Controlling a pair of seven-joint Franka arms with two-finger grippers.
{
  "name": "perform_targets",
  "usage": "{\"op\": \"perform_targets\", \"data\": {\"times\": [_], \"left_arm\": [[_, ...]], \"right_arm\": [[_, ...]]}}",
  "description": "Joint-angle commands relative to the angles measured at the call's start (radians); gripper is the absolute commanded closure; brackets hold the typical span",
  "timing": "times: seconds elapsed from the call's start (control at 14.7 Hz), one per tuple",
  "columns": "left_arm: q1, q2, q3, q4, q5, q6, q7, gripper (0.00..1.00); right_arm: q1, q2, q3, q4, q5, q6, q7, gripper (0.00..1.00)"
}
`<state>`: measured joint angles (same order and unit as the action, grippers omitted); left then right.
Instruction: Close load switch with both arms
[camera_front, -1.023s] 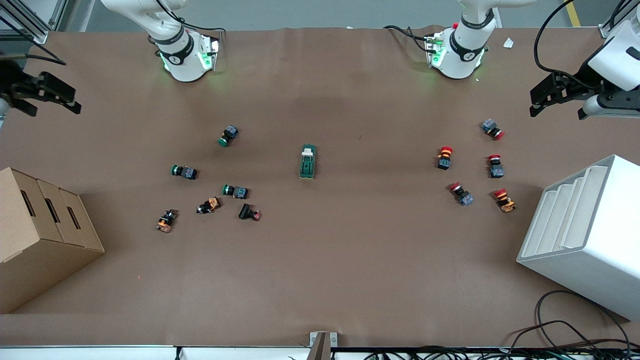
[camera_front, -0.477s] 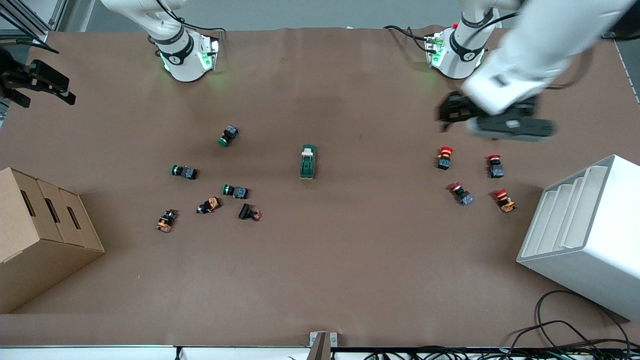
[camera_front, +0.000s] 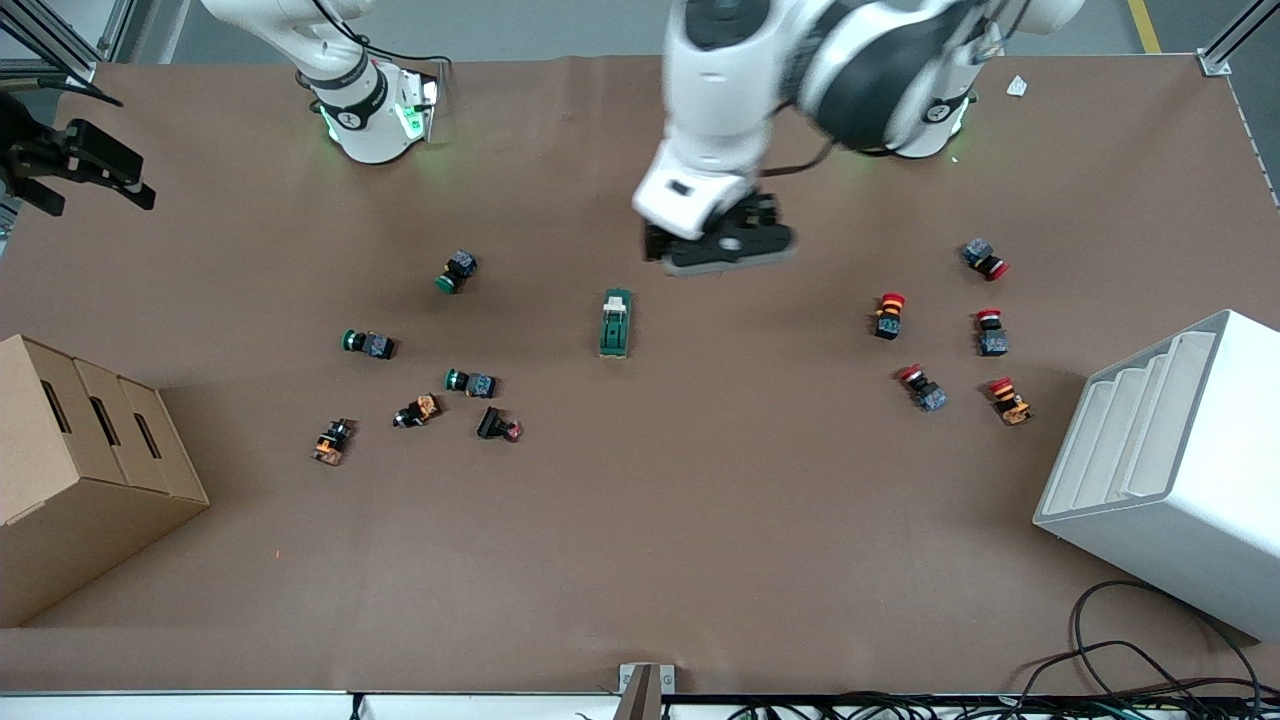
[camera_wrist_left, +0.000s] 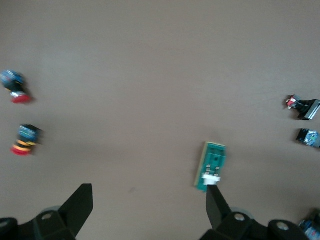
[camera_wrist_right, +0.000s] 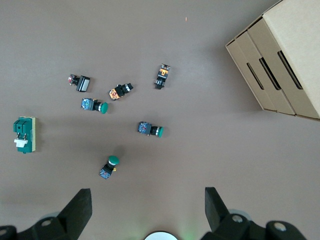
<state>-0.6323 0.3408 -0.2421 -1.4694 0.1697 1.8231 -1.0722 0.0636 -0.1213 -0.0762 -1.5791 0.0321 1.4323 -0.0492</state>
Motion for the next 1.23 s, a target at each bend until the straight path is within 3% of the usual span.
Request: {"op": "perform_targets", "data": {"times": [0.0, 0.14, 0.41, 0.61, 0.95, 1.16], "left_arm": [[-0.079, 0.081, 0.006, 0.003, 0.103, 0.073, -0.161, 0.00], [-0.154, 0.144, 0.006, -0.008, 0.164, 0.142, -0.343, 0.00], [-0.300, 0.295, 0.006, -0.011, 0.498, 0.188, -0.708, 0.00], [-0.371, 0.397, 0.006, -0.038, 0.699, 0.208, -0.814, 0.02], [-0.385, 0.405, 0.004, -0.219, 1.011, 0.278, -1.001, 0.02], [-0.379, 0.408, 0.004, -0.270, 1.183, 0.320, -1.177, 0.02]], "right_arm": [[0.007, -0.009, -0.005, -0.001, 0.006, 0.004, -0.006, 0.00], [0.008, -0.006, -0.005, -0.001, 0.006, 0.032, -0.004, 0.00], [0.030, -0.001, -0.005, -0.002, 0.009, 0.046, -0.001, 0.00], [0.038, -0.001, -0.005, -0.006, 0.008, 0.017, -0.001, 0.00], [-0.010, 0.000, -0.014, -0.002, 0.003, -0.027, -0.003, 0.00], [-0.030, 0.043, -0.014, -0.010, 0.005, -0.032, -0.010, 0.00]]}}
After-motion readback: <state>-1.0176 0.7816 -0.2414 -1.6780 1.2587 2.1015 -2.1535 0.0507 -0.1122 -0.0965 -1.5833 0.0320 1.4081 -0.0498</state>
